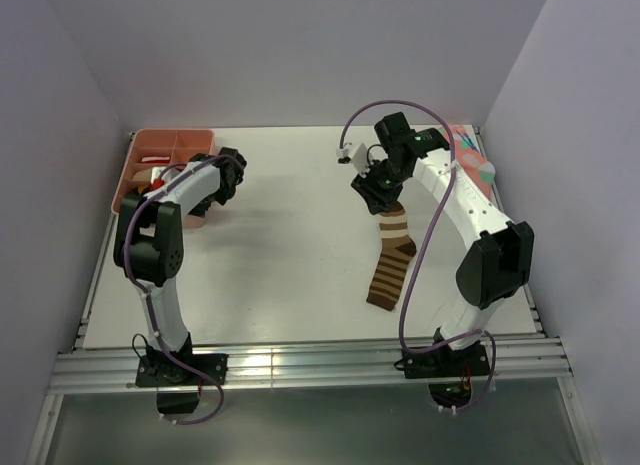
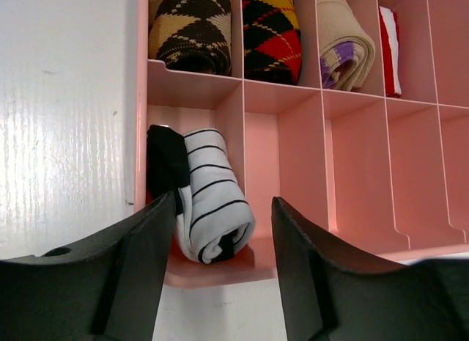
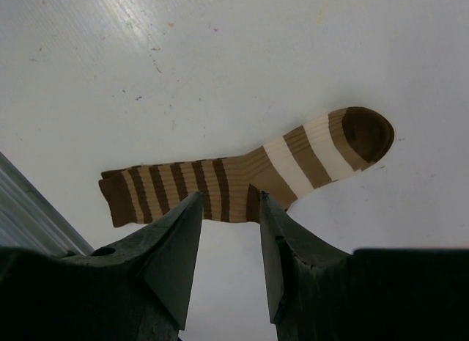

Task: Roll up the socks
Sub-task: Place the sock in the storage box.

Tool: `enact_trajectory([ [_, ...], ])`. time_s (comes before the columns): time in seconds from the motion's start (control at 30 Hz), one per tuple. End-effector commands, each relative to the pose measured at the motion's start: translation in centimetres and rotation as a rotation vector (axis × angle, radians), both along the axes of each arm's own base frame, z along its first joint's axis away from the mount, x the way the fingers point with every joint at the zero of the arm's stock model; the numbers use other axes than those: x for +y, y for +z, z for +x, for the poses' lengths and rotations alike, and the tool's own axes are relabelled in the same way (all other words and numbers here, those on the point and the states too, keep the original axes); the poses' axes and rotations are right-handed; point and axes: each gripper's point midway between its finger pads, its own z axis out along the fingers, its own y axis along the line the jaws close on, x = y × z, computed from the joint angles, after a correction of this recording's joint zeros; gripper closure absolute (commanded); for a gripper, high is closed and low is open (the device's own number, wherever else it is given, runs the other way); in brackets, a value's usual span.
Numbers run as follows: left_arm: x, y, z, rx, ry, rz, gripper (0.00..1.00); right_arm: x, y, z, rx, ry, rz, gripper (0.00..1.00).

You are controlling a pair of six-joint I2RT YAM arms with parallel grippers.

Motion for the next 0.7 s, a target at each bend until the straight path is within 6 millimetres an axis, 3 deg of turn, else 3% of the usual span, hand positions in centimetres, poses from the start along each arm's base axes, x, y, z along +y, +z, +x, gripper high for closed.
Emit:
enact_trajectory([
  [0.0, 0.6, 3.3, 1.9, -0.631, 0.406, -0.213, 0.38, -0.3, 0.4, -0.1, -0.014, 0.010, 0.008, 0.55],
  [0.67, 0.0, 8.2, 1.5, -0.709, 0.373, -0.258, 0.27, 0.0, 0.5, -0.3, -0.009, 0.002, 0.027, 0.55],
])
